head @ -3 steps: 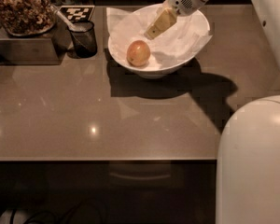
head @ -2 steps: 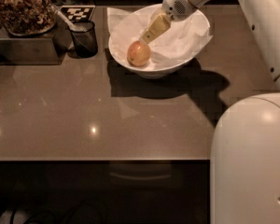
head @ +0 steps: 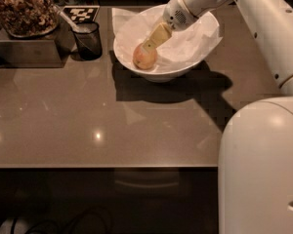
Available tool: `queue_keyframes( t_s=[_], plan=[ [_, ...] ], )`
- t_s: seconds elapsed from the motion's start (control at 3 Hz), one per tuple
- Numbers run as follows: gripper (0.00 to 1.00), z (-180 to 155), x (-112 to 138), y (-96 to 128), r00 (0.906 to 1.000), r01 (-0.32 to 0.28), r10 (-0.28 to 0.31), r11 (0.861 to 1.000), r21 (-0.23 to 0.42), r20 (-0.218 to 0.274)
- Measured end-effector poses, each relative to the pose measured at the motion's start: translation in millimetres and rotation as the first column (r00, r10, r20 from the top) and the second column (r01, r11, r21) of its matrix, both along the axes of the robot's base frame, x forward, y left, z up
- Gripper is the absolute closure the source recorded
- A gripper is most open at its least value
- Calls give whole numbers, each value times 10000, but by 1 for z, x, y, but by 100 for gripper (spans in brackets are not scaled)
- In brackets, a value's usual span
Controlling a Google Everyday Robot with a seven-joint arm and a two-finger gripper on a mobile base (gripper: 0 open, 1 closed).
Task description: Pick apple from white bowl
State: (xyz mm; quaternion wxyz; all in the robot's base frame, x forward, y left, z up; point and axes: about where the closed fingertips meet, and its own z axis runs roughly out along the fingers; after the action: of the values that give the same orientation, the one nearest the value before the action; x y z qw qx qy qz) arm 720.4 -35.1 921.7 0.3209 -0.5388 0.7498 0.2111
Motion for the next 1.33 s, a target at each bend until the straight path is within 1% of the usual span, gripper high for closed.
queue_keyframes(
  t_s=[0.67, 1.33],
  plan=[
    [27, -18, -2, 11, 9995, 134, -134, 9999, 12, -287],
    [27, -35, -1, 20, 9970, 522, -511, 9985, 176, -583]
  ],
)
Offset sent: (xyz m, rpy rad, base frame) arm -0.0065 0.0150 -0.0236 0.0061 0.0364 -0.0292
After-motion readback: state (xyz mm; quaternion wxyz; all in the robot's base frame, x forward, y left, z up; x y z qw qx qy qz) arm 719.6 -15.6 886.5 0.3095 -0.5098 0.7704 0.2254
